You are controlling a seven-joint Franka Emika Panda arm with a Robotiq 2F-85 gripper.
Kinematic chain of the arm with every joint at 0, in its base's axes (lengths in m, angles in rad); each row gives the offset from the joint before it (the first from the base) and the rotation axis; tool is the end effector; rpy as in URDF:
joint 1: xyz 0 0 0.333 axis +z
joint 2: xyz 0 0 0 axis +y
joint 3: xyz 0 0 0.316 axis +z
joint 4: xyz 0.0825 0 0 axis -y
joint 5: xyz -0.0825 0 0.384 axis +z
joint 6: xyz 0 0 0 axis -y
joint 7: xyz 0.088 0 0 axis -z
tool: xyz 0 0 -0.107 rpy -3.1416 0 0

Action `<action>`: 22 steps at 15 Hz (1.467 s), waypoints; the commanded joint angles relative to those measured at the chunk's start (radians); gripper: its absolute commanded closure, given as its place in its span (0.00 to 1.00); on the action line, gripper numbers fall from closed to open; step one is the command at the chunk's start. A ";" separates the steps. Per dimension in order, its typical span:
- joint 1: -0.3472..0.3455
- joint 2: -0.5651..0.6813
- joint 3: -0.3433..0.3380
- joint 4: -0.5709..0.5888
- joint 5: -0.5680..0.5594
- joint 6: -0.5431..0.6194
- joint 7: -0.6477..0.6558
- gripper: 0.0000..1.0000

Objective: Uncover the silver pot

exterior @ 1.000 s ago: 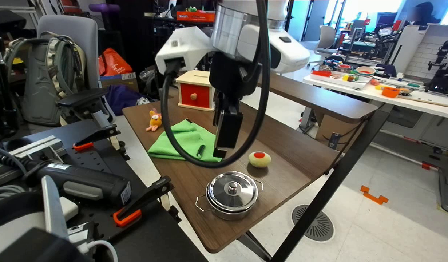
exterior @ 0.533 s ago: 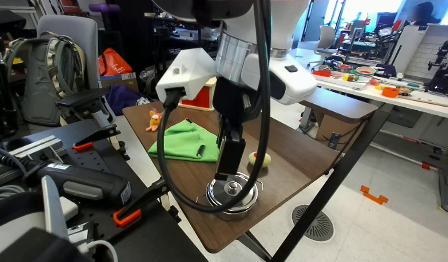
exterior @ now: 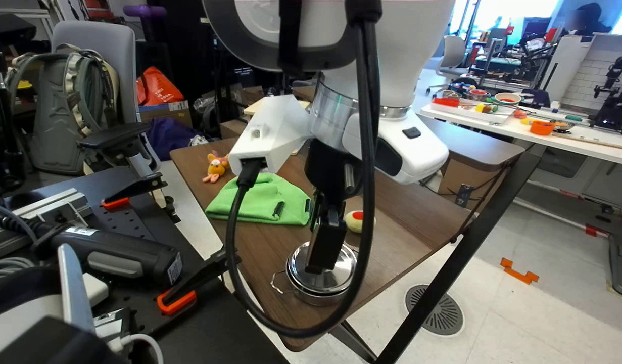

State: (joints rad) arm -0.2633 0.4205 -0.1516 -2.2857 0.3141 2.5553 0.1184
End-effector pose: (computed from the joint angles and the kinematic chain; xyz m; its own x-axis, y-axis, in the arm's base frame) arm 0.4654 -0.2143 0.1579 0.6921 -0.7050 -0.1548 -0.7185 -0.6933 -0.0547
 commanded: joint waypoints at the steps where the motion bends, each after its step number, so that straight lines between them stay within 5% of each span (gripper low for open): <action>1: -0.002 0.043 -0.001 0.032 0.016 0.036 0.015 0.00; 5: 0.003 0.062 -0.004 0.043 0.007 0.045 0.033 0.00; 6: 0.004 0.065 -0.004 0.044 0.005 0.052 0.033 0.25; 16: 0.005 0.073 -0.011 0.049 -0.001 0.067 0.045 0.97; 22: -0.011 0.020 0.009 0.014 0.023 0.046 0.014 0.95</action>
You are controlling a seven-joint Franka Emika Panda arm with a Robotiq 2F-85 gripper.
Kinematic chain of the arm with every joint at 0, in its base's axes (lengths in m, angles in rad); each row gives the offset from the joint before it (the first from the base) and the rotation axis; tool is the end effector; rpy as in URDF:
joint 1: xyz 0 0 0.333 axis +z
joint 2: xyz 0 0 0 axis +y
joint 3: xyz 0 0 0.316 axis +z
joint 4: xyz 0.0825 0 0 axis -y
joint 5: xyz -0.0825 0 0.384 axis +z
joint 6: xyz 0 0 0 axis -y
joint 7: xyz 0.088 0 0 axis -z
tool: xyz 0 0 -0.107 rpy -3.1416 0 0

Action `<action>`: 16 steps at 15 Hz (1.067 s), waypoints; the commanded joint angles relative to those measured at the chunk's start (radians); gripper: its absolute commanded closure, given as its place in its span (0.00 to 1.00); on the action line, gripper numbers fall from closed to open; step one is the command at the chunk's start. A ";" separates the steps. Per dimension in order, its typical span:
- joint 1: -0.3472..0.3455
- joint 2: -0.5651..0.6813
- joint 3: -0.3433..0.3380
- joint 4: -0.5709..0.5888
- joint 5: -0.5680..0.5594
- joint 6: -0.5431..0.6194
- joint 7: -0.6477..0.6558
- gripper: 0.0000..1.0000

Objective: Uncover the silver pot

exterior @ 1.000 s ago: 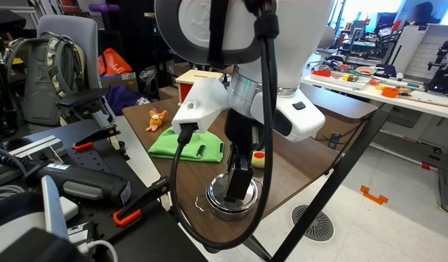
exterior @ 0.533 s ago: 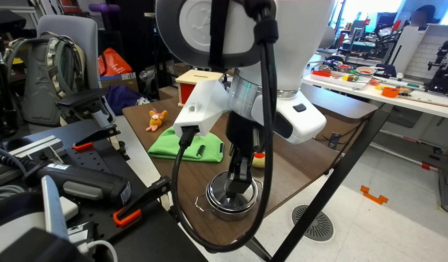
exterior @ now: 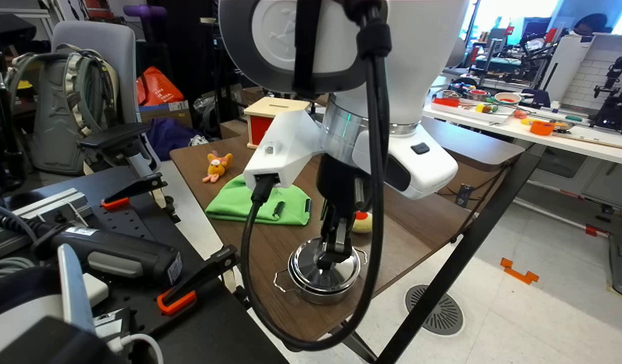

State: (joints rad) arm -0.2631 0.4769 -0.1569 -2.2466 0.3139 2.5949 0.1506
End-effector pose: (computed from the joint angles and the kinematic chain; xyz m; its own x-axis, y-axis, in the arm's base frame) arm 0.4737 -0.2232 0.1442 0.6670 -0.7339 -0.1285 -0.7429 -0.6683 -0.0394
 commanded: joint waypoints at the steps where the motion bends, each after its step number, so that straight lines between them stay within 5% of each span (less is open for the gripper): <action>1: -0.012 -0.051 0.017 -0.037 0.027 0.007 -0.023 0.95; 8: -0.020 -0.204 0.036 -0.110 0.090 -0.021 -0.059 0.95; 16: 0.054 -0.285 0.083 -0.032 0.137 -0.124 -0.055 0.95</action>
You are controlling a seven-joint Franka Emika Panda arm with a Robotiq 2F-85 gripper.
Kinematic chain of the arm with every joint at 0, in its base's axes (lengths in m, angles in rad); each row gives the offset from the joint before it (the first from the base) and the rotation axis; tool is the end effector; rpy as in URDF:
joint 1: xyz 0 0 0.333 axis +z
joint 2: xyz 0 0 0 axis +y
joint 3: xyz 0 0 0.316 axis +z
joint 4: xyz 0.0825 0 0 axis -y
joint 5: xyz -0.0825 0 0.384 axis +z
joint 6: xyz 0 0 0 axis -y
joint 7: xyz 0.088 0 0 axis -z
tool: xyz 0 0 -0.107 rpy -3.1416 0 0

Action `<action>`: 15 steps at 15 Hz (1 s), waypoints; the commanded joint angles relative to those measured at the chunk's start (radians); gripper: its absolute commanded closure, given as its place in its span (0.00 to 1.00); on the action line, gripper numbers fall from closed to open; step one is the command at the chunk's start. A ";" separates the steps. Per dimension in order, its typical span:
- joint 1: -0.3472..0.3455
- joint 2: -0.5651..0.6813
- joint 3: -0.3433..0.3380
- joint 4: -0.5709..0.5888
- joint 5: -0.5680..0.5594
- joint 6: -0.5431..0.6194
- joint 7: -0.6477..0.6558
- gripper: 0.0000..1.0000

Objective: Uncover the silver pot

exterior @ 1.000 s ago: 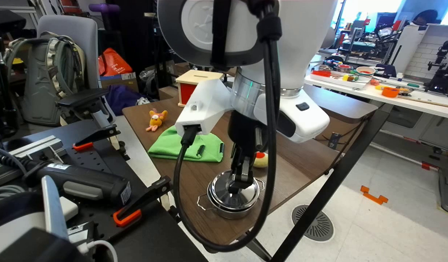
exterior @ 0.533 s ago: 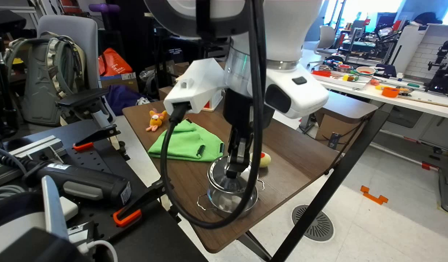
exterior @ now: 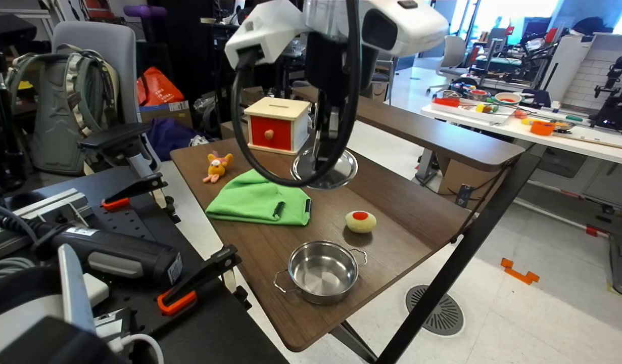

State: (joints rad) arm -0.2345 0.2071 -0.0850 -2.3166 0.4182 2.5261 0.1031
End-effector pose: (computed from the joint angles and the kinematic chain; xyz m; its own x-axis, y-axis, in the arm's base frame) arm 0.4951 -0.1686 0.2533 0.7257 -0.6859 -0.0543 -0.6793 -0.7017 -0.2151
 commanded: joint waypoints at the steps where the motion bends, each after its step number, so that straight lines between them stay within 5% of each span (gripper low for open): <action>1: 0.038 -0.003 0.015 0.067 0.028 -0.073 0.002 0.95; 15: 0.131 0.333 0.035 0.429 -0.036 -0.137 0.130 0.95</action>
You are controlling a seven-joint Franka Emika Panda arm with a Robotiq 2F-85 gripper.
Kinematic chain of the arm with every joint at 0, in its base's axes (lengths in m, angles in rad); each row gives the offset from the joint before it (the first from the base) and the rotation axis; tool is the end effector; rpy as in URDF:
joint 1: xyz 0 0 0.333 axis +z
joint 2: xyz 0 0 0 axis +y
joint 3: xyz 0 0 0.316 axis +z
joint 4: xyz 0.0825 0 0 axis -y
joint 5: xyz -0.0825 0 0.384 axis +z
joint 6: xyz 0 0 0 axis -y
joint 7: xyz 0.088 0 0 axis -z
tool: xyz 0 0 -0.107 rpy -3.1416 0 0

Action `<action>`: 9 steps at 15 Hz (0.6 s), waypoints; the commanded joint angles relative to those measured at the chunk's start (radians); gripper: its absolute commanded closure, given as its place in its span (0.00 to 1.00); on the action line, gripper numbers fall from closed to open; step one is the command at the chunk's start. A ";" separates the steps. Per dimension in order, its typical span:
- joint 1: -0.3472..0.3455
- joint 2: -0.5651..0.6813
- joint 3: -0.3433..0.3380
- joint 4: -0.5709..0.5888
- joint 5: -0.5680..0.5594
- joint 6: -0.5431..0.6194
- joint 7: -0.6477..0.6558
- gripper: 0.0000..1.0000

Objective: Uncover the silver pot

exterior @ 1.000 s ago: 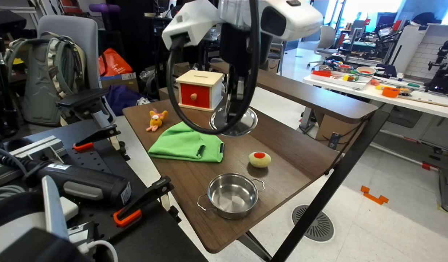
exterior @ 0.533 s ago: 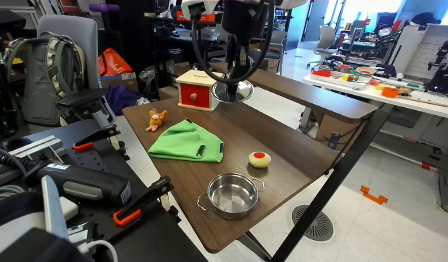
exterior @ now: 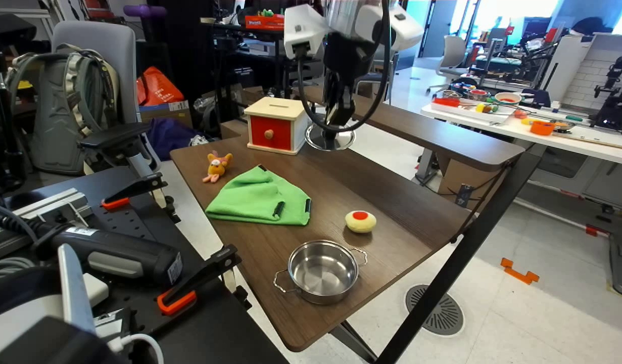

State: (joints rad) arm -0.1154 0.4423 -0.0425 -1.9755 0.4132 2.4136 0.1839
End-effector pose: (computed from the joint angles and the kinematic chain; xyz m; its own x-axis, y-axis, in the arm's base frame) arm 0.6067 -0.0935 0.2433 0.8004 -0.5934 -0.0849 -0.5947 -0.7680 -0.2378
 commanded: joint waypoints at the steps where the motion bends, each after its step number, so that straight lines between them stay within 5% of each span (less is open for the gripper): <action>1: 0.016 0.128 -0.010 0.105 -0.037 -0.023 0.061 0.95; 9: 0.029 0.312 -0.024 0.270 -0.086 -0.040 0.156 0.95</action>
State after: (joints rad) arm -0.1003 0.6931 -0.0500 -1.7962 0.3482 2.4137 0.2876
